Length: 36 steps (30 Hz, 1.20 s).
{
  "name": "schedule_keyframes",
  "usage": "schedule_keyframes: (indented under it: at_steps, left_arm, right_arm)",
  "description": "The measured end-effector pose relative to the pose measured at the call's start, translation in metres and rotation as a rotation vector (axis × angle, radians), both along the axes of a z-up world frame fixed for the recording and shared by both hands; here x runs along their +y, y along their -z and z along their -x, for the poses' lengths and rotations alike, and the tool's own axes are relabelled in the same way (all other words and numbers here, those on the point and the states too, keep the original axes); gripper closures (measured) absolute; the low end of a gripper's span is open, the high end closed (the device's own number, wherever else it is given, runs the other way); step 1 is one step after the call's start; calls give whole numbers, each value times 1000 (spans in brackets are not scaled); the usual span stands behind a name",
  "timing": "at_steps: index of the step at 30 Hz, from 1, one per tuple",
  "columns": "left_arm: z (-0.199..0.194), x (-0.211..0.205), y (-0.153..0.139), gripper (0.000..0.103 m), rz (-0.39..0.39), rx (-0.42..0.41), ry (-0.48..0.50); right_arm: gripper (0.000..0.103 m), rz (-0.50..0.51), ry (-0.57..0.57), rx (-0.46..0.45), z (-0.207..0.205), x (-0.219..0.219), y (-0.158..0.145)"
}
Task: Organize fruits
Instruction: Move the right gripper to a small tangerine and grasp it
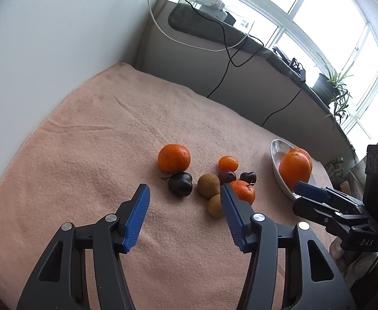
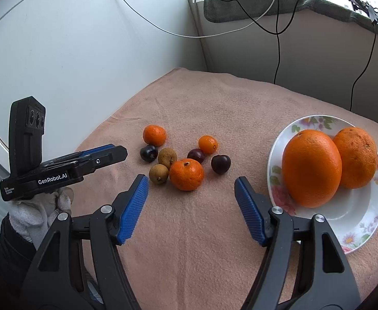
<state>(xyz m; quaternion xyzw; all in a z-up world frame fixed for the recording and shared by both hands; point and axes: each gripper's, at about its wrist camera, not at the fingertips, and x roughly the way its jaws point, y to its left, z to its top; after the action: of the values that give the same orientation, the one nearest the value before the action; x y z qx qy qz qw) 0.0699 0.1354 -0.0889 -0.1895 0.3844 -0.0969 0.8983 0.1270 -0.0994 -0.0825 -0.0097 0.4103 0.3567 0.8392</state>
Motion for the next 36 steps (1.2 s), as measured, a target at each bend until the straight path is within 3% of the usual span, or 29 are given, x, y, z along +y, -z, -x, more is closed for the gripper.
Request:
schedule_keyframes:
  at_steps: [4,19,26,31,36]
  left_arm:
    - [-14,1,1,51,-6,6,2]
    - [-44,-2,16,55,11,59,19]
    - [-51,0,20,62,24,80,20]
    - [-54,1,21,68,19,84,20]
    - [-55,-1,20,69,17,80,16]
  right_arm:
    - [43,16,-14,31,-7,13,10]
    - [50,44,-15,114,-32,40,41]
    - [51,30,-13,139,-39,43,44]
    - [58,32,-16,147,-39,45,47]
    - [59,26,-11,149,-39,44,46]
